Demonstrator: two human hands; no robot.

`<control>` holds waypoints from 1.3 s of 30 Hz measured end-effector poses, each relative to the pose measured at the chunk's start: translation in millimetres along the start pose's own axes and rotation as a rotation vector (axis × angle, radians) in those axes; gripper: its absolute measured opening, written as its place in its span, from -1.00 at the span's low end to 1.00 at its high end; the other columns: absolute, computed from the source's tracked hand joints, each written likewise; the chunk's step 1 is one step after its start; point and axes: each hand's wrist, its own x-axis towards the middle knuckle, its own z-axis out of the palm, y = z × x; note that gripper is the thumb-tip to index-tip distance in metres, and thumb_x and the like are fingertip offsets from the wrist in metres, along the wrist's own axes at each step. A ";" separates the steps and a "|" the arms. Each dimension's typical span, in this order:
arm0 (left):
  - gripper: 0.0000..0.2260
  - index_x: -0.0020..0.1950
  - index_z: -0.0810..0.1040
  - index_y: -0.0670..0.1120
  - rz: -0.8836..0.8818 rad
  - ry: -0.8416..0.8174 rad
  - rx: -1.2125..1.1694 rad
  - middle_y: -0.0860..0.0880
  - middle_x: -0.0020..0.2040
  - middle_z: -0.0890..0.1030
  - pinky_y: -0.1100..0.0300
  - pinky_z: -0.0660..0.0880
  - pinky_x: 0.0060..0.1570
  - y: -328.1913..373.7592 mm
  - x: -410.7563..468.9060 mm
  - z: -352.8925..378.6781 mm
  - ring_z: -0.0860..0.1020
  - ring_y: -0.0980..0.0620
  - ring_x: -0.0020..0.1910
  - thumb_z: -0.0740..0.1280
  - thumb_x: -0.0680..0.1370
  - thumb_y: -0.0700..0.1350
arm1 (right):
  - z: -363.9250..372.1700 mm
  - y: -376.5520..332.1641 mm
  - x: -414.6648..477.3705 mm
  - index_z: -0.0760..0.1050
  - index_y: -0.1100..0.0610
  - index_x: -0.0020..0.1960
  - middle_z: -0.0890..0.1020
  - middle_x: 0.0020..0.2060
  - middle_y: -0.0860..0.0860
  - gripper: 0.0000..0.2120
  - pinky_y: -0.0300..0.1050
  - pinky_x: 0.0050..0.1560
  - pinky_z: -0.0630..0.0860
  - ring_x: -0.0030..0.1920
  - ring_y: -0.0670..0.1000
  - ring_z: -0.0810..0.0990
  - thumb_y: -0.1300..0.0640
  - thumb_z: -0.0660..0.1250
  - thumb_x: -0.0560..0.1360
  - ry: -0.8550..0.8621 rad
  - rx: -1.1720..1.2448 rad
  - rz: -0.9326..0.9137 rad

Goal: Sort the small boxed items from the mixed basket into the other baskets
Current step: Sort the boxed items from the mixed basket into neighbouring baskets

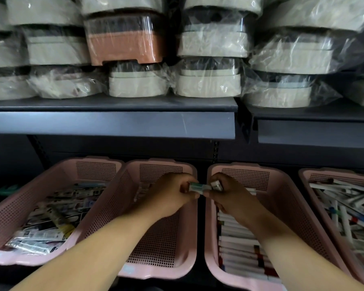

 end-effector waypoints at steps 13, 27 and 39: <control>-0.84 0.09 0.72 0.11 -0.216 -0.186 0.353 0.10 -0.06 0.67 0.22 0.51 -0.14 -60.4 15.4 -37.2 0.60 0.18 -0.12 0.44 0.59 0.12 | 16.9 10.1 10.4 0.55 -0.01 0.01 0.59 -0.21 -0.07 -0.86 -0.24 -0.31 0.37 -0.29 -0.14 0.52 -0.03 0.43 0.52 -0.038 -0.322 -0.009; -0.78 0.27 0.62 0.17 -0.290 -0.186 0.415 0.15 0.22 0.61 0.11 0.52 0.14 -101.9 32.8 8.5 0.58 0.05 0.18 0.38 0.62 0.08 | 19.9 16.0 13.0 0.57 0.03 -0.01 0.56 -0.34 0.00 -0.93 -0.20 -0.37 0.35 -0.39 -0.08 0.49 0.04 0.37 0.57 -0.041 -0.310 0.031; -0.73 0.32 0.63 0.14 -0.293 -0.136 0.510 0.01 0.28 0.65 -0.01 0.50 0.30 -99.9 34.1 13.6 0.60 -0.06 0.24 0.32 0.64 0.10 | 20.3 15.9 11.0 0.56 0.03 0.01 0.55 -0.33 -0.02 -0.93 -0.21 -0.39 0.36 -0.41 -0.10 0.48 0.05 0.36 0.57 -0.047 -0.292 0.050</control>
